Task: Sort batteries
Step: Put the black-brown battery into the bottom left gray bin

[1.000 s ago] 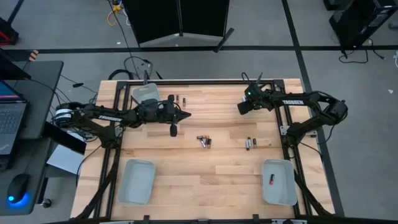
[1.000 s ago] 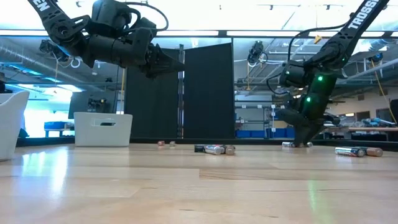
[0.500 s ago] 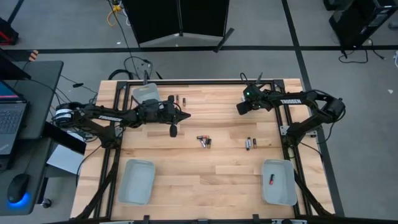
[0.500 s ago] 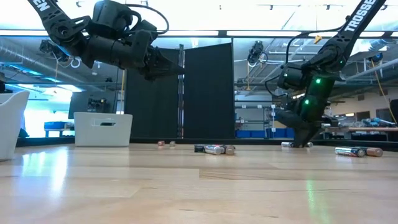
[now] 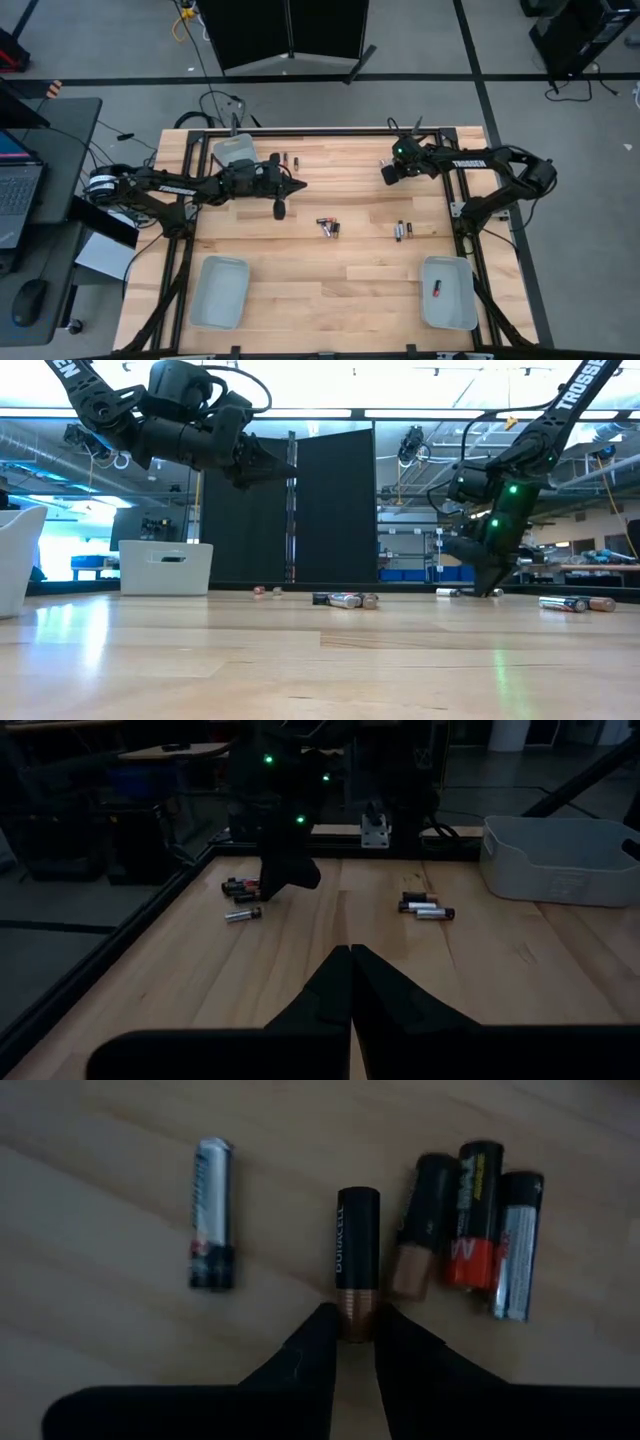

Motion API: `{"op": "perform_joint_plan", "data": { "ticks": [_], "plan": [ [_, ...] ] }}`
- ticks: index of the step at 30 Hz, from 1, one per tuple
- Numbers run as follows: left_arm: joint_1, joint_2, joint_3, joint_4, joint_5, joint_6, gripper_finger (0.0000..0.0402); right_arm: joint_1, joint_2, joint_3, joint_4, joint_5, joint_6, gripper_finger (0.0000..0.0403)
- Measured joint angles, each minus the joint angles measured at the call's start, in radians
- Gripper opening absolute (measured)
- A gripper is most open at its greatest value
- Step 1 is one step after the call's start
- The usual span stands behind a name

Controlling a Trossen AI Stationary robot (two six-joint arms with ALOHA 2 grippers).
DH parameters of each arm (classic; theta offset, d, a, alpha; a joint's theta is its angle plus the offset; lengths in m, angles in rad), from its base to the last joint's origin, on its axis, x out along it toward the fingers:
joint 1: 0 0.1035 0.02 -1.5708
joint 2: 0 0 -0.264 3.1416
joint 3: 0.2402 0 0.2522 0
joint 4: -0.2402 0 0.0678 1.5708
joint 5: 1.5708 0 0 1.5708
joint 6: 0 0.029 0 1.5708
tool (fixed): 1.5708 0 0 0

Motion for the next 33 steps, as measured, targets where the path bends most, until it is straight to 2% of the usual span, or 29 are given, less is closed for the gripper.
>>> {"op": "perform_joint_plan", "data": {
  "ticks": [5, 8, 13, 19, 26, 33],
  "plan": [
    [-0.013, 0.032, -0.003, 0.059, -0.050, -0.080, 0.0013, 0.023, -0.074, -0.002, -0.047, -0.034, -0.024, 0.0058],
    [-0.035, 0.095, -0.024, 0.192, -0.054, -0.113, 0.0013, 0.049, -0.131, -0.003, -0.054, -0.065, -0.052, 0.0064],
    [-0.046, 0.212, -0.029, 0.379, -0.051, -0.192, 0.0013, 0.151, -0.205, -0.002, 0.034, -0.123, -0.097, 0.0059],
    [-0.053, 0.290, 0.005, 0.548, 0.072, -0.230, 0.0013, 0.321, -0.212, -0.001, 0.252, -0.176, -0.131, 0.0060],
    [-0.063, 0.291, 0.045, 0.567, 0.080, -0.226, 0.0037, 0.505, -0.217, 0.000, 0.476, -0.178, -0.158, 0.0058],
    [-0.081, 0.290, 0.069, 0.574, 0.095, -0.228, 0.0092, 0.629, -0.218, 0.000, 0.636, -0.153, -0.227, 0.0058]
  ]
}}
